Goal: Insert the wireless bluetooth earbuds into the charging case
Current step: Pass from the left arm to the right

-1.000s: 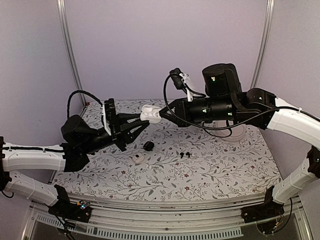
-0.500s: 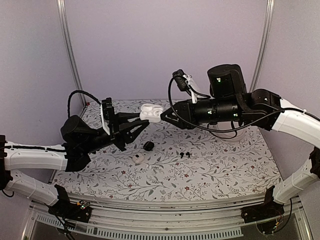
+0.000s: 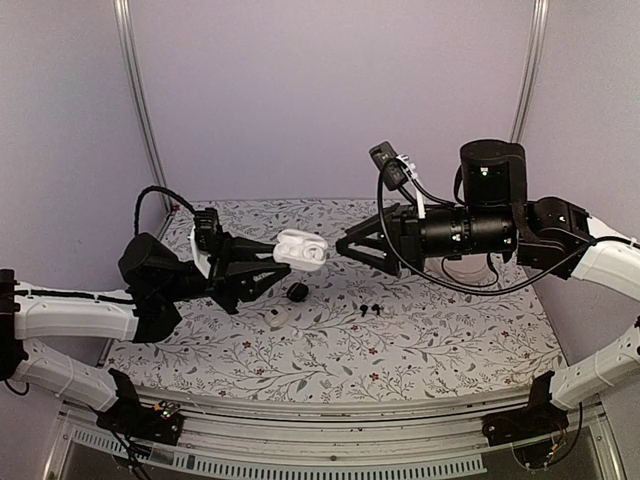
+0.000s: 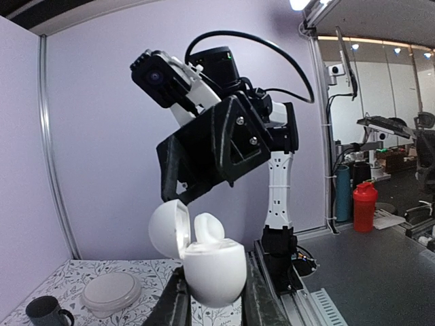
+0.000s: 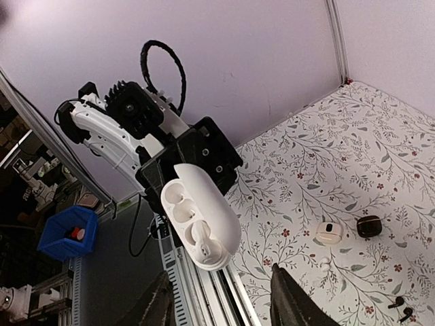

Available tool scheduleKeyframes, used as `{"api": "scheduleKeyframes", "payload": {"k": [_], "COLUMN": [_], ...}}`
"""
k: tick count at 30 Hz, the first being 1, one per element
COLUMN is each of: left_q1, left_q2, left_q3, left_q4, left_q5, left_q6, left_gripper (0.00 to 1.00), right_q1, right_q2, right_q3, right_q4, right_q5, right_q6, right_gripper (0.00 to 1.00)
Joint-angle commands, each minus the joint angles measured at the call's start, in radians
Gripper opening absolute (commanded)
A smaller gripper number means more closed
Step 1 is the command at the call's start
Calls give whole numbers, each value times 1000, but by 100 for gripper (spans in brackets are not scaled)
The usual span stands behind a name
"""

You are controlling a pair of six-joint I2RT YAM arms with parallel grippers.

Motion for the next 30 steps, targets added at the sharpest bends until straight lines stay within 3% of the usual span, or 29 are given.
{"api": "scheduleKeyframes", "payload": {"k": [1,4,10,21,30], "left_q1": [13,14,17,20,20], "left_q2": [20,20,24,34,35], "left_q3": [20,21,26,42,51], "left_q4": [31,20,2,-31,-59], "left_q5": [137,134,127,136,144], "left_q6": [-28,-25,-23,-28,-29], "left_gripper": [0,0,0,0,0], "right_q1": [-8,-5,19,36,36], "right_q2": [-15,-22,-4,94,131], "right_q3": [4,26,95,190,227], "right_q4": [58,37,-76,-254,-267], "right_q5": [-66,-88,-99,-114,-76], "right_q6": [-23,-41,-102,-174,-163], "right_gripper": [45,38,33,29,29]}}
